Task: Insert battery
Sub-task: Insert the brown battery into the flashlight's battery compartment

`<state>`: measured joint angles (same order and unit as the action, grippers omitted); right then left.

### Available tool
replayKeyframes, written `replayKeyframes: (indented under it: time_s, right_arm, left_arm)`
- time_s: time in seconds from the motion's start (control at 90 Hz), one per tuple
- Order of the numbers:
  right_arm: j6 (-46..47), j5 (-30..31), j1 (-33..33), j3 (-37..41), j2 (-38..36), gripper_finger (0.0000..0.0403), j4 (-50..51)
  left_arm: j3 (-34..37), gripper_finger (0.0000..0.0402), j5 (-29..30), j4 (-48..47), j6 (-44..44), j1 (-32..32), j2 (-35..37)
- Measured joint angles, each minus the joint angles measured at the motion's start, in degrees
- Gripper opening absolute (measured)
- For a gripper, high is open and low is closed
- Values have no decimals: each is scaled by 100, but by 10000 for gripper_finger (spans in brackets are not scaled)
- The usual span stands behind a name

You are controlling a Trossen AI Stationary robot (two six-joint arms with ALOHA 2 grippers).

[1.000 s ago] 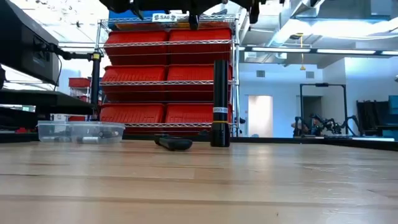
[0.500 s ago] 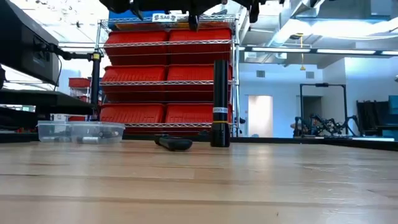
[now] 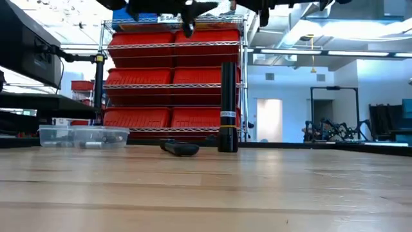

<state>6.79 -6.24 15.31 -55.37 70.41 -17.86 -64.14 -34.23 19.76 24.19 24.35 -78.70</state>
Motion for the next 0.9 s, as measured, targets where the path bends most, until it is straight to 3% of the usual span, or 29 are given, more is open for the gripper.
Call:
replayKeyframes:
  time_s: [0.256,0.633,0.9]
  right_arm:
    - [-136,-7,61,30,12,42,442]
    - [-341,9,57,293,924,40,-251]
    - [-424,29,272,295,1079,40,69]
  left_arm:
    - [-5,98,-9,-560,663,94,153]
    - [0,118,-73,-2823,58,174,532]
    - [0,118,90,-3398,-54,318,1010]
